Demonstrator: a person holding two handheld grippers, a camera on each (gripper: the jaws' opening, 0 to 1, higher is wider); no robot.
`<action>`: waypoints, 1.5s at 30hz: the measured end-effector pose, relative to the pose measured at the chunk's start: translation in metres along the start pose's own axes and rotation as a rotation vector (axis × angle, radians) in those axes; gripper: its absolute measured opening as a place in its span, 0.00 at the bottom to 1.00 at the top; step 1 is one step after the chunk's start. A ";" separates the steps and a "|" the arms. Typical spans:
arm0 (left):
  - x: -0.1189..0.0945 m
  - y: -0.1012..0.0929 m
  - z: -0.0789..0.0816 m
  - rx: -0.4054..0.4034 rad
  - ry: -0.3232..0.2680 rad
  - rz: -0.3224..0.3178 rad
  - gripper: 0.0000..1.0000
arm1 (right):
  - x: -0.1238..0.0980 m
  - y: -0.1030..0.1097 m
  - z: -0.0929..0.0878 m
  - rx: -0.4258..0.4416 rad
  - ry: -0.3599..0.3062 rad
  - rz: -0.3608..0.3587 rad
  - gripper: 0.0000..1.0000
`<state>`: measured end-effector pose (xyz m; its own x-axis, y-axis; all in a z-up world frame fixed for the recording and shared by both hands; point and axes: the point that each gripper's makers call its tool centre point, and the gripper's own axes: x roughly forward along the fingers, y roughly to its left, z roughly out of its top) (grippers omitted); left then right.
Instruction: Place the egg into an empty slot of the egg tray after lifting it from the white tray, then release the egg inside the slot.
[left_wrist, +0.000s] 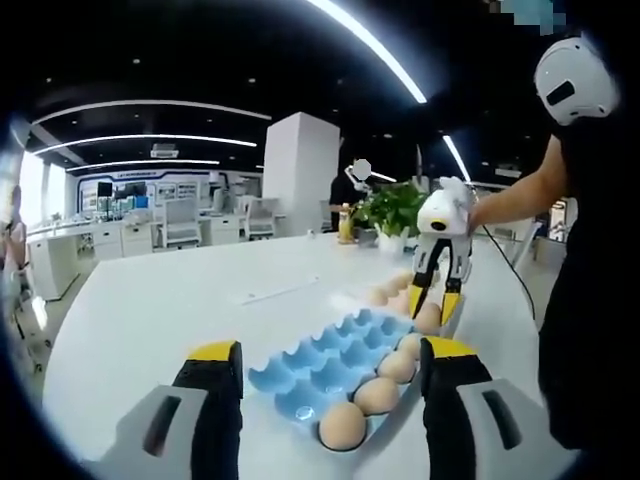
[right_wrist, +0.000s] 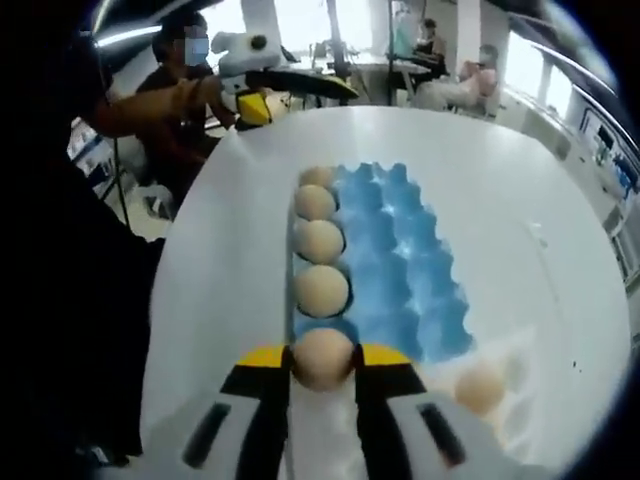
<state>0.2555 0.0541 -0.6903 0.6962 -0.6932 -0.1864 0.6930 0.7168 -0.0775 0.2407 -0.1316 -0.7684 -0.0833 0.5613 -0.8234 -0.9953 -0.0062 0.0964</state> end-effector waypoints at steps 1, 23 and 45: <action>0.000 0.001 0.000 -0.002 -0.001 0.001 0.73 | 0.002 0.000 0.000 -0.004 0.003 0.002 0.25; -0.004 0.002 -0.002 -0.004 0.003 0.007 0.73 | 0.022 -0.002 -0.006 -0.032 0.050 0.027 0.25; -0.003 -0.001 0.001 0.004 0.008 0.006 0.73 | 0.023 -0.005 -0.013 -0.084 0.025 0.024 0.28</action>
<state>0.2535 0.0554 -0.6884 0.6987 -0.6885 -0.1944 0.6898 0.7204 -0.0721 0.2429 -0.1293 -0.7955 -0.1077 0.5392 -0.8352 -0.9935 -0.0899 0.0701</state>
